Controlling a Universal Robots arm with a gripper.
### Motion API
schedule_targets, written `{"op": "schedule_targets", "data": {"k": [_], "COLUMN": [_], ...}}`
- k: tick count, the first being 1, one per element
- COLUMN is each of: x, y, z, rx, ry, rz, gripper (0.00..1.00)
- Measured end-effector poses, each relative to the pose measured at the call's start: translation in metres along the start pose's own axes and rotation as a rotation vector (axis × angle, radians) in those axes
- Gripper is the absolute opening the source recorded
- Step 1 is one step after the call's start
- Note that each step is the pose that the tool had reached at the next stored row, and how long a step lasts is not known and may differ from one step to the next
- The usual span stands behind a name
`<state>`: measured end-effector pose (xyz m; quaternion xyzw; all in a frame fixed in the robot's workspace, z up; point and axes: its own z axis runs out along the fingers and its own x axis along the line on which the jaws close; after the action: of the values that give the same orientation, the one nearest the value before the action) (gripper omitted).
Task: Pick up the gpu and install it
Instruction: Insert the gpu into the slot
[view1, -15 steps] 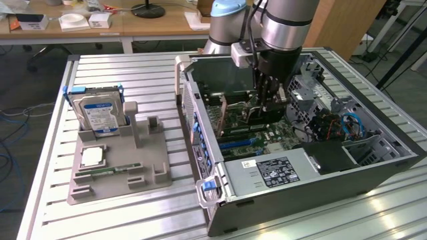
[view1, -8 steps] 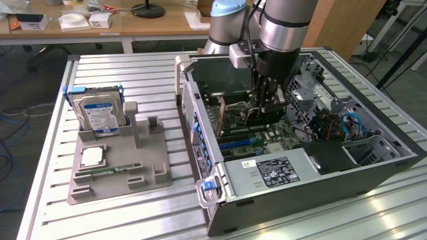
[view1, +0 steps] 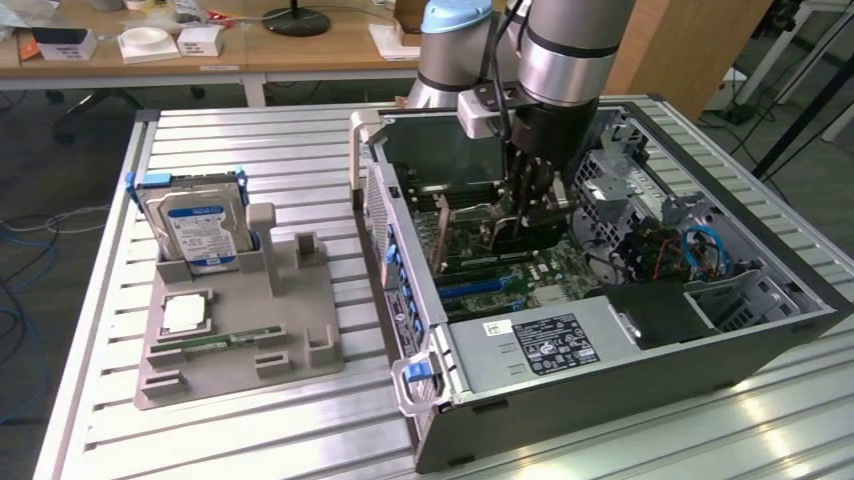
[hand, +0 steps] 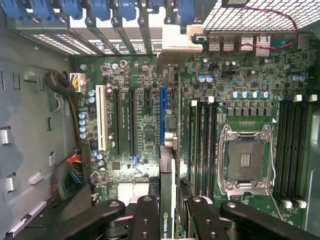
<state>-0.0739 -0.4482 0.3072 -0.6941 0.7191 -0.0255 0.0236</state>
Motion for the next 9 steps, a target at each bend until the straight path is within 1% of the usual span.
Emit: {"op": "schedule_targets", "data": {"k": [9], "x": [0.0004], "y": [0.0002], "z": [0.0033], "rx": [-0.0001], "ry": [0.0001], "rz": [0.000], "gripper": [0.26]}}
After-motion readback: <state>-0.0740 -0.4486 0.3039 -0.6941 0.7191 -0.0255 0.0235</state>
